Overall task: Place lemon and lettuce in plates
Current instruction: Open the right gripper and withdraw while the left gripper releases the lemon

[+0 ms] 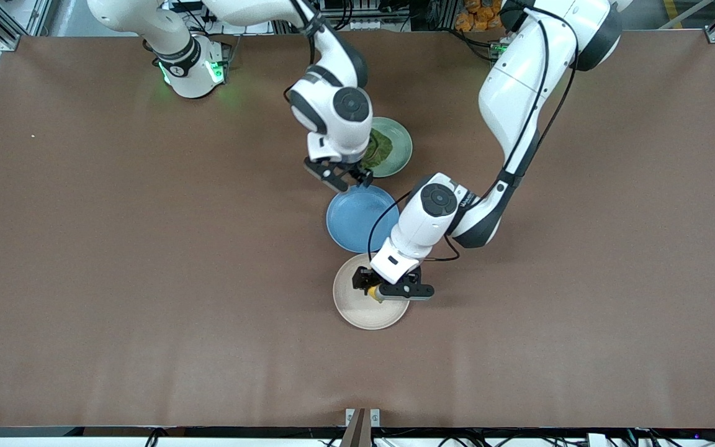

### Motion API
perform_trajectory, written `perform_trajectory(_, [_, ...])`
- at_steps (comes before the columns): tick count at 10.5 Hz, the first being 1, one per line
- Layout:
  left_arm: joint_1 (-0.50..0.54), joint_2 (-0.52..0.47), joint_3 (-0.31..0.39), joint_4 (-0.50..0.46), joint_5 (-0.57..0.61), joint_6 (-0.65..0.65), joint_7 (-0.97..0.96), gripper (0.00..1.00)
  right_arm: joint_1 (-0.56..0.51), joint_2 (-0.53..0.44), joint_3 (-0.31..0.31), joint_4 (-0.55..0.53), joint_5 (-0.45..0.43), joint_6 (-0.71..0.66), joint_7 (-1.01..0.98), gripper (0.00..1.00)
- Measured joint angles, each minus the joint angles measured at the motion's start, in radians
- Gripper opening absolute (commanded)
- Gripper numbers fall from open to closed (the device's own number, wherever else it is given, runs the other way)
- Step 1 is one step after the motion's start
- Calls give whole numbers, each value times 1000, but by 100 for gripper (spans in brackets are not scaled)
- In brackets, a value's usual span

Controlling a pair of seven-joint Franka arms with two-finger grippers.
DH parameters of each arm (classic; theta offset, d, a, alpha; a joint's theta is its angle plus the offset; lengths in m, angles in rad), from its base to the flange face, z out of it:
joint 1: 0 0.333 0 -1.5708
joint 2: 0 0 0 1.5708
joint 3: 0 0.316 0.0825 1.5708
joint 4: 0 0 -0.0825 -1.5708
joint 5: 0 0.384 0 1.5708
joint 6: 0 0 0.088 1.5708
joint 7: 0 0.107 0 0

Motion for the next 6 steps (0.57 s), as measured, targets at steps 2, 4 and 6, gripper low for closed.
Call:
perform_trajectory(2, [0,24,3,1,0,30,0,53,-95,0,-5,0,-6,-6,-135,100])
perform_trajectory(4, [0,42,6,3,0,47,0,55,-197,0,-7,0,-9,-7,-287,100])
perform_trajectory(6, [0,45,11,4,0,48,0,92,-306,1,-9,-1,-10,-10,-442,100])
